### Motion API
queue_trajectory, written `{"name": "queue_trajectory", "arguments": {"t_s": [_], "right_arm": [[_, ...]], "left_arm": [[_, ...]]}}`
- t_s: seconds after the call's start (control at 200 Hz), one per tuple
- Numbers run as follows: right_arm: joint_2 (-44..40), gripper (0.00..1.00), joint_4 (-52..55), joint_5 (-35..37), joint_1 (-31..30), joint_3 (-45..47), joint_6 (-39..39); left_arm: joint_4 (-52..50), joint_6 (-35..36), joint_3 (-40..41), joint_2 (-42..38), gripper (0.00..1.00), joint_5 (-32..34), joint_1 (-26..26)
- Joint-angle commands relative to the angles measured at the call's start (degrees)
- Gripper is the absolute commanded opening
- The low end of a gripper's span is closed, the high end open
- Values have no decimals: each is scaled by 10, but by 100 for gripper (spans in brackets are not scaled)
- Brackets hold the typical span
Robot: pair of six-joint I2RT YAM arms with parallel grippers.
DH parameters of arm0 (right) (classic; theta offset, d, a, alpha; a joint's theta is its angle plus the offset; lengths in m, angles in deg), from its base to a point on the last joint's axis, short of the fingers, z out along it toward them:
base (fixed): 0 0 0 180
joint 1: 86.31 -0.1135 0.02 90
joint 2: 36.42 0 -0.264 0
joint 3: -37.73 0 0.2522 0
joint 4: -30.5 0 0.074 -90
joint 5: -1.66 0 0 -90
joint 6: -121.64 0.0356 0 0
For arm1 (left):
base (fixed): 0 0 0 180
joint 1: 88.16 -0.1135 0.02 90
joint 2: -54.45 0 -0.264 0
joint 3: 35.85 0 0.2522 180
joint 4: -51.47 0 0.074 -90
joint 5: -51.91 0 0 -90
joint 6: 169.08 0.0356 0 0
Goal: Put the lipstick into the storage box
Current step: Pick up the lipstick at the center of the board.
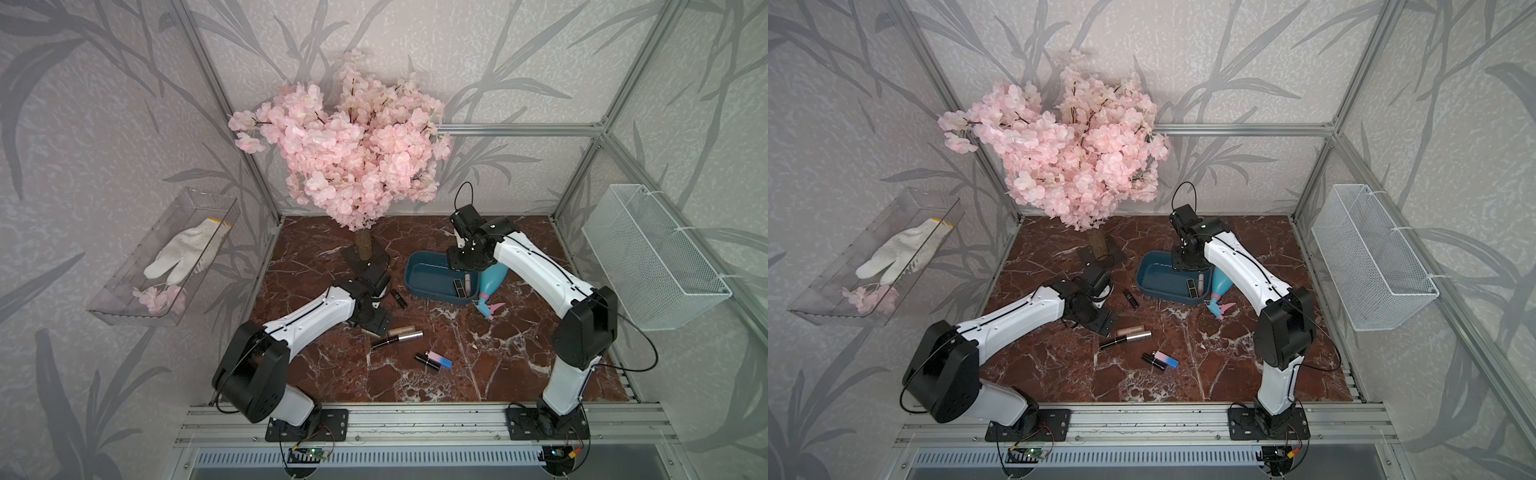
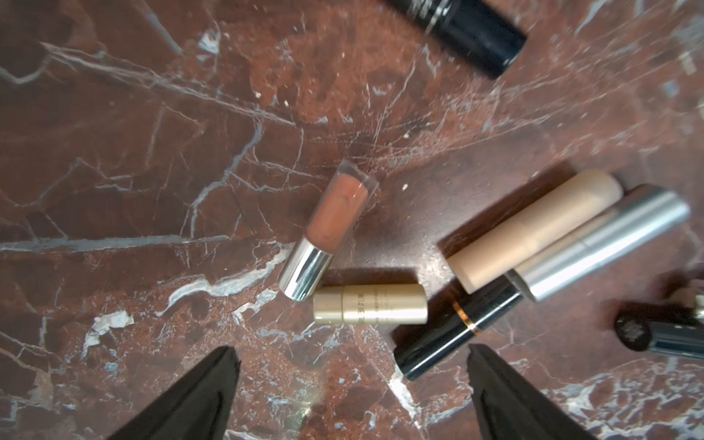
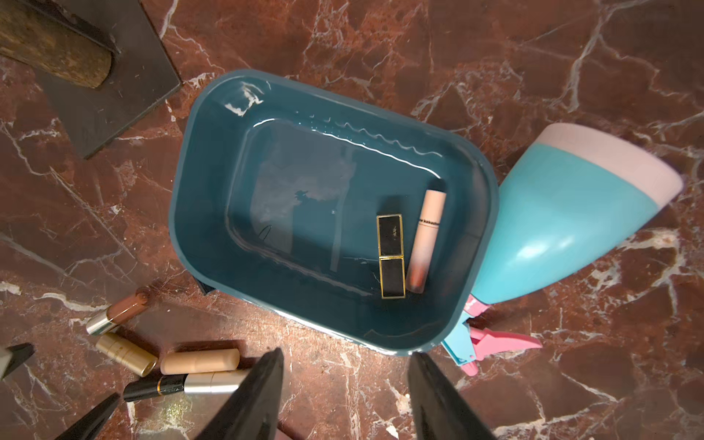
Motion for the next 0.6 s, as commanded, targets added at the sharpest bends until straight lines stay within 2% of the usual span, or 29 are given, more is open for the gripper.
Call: {"name": "queue_trajectory", "arguments": {"t_s": [0.0, 0.21, 0.35, 0.595], "right_arm": [[-29, 57, 6, -4, -3, 9, 13], [-52, 57, 6, -1, -4, 35, 18], [-62, 57, 11, 9, -3, 41, 14], [-63, 58, 3, 18, -1, 37, 12]], "left_arm": [[-54, 67, -45, 38, 95, -7, -11], [-54, 112, -92, 83, 93, -37, -45], [-47, 112, -89, 105, 84, -65, -66], [-35, 116, -82, 125, 83, -64, -69]]}}
